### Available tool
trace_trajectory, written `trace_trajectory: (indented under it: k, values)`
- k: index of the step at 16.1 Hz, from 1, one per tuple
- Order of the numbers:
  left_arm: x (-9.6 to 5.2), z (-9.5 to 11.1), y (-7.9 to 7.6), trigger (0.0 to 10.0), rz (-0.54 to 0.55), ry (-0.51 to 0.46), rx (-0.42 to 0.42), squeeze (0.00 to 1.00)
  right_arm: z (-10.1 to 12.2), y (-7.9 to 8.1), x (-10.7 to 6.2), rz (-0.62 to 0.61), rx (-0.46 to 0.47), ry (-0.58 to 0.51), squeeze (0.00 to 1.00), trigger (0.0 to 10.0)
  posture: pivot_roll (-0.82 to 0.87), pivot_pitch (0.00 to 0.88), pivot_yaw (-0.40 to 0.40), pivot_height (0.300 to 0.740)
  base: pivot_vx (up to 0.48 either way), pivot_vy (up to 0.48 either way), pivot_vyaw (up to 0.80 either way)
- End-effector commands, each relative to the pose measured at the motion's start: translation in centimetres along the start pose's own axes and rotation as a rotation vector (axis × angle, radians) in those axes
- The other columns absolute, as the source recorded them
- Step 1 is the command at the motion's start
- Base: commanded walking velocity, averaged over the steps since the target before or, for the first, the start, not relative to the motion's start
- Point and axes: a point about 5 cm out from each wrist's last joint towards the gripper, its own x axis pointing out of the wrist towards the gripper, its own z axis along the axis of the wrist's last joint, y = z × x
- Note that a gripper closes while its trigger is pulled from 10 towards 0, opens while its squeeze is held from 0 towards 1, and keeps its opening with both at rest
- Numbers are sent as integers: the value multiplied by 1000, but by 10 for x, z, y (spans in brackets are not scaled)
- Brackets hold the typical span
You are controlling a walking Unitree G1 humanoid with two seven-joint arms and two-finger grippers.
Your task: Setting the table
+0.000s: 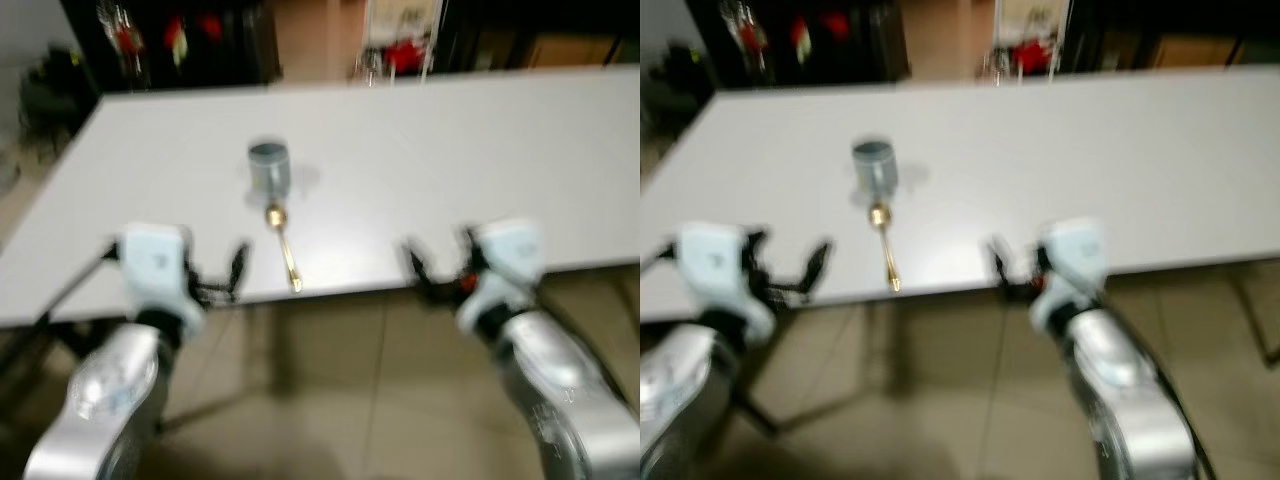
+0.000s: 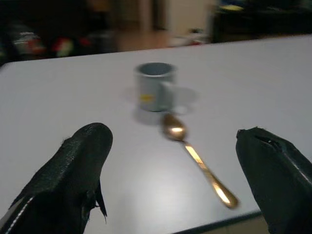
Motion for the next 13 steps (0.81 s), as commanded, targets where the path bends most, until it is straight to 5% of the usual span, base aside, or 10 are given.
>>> trace_trajectory:
  k: [1, 10, 13]
  values:
    - [2, 3, 3, 10000, 38, -17, 22, 0, 1, 3, 0, 43, -7, -2, 1000, 10000, -39, 49, 53, 740, 0, 0, 800]
    - [8, 10, -2, 10000, 20, -40, 88, 0, 6, 3, 6, 43, -20, -26, 1000, 10000, -26, 62, 54, 740, 0, 0, 800]
    - [8, 11, -2, 10000, 20, -45, 115, 0, 7, 6, 9, 62, 45, -41, 1000, 10000, -19, 64, 49, 740, 0, 0, 800]
